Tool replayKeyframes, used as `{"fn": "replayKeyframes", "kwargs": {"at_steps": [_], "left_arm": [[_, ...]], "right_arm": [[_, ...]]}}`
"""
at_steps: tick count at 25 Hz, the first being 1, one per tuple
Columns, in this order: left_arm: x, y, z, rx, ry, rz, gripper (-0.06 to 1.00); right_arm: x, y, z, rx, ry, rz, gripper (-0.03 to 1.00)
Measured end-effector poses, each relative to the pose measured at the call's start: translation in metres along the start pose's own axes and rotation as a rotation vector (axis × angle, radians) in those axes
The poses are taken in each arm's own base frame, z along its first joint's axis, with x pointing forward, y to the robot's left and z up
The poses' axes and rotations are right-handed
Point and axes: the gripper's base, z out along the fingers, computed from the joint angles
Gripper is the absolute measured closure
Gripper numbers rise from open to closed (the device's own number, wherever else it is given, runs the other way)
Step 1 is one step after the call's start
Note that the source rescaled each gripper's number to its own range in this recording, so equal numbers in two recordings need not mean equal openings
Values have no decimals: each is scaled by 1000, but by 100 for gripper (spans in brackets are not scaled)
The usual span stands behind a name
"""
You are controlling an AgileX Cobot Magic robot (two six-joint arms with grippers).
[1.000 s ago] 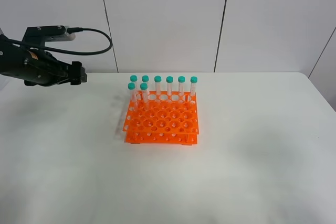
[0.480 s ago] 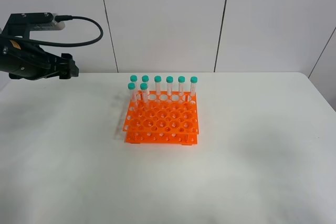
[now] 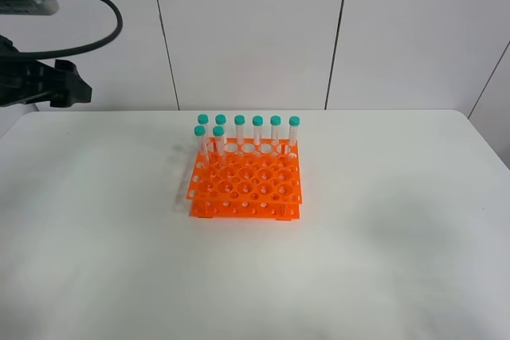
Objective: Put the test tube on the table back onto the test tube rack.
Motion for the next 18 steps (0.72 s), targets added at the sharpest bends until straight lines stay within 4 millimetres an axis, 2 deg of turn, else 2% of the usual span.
{"fn": "replayKeyframes", "kwargs": {"at_steps": [2,5,11,18], "left_arm": [[0,0,-20,-1,-39,-1,-5],[12,-1,-44,5,-83,-10,-5],[57,-6,-83,50,-82,-10,-5],[87,-5,-127,41,-98,-31,-5]], "right_arm": [[0,0,0,0,0,0,-3],[0,0,0,0,0,0,-3],[0,0,0,0,0,0,-3],[0,0,0,0,0,0,-3]]}}
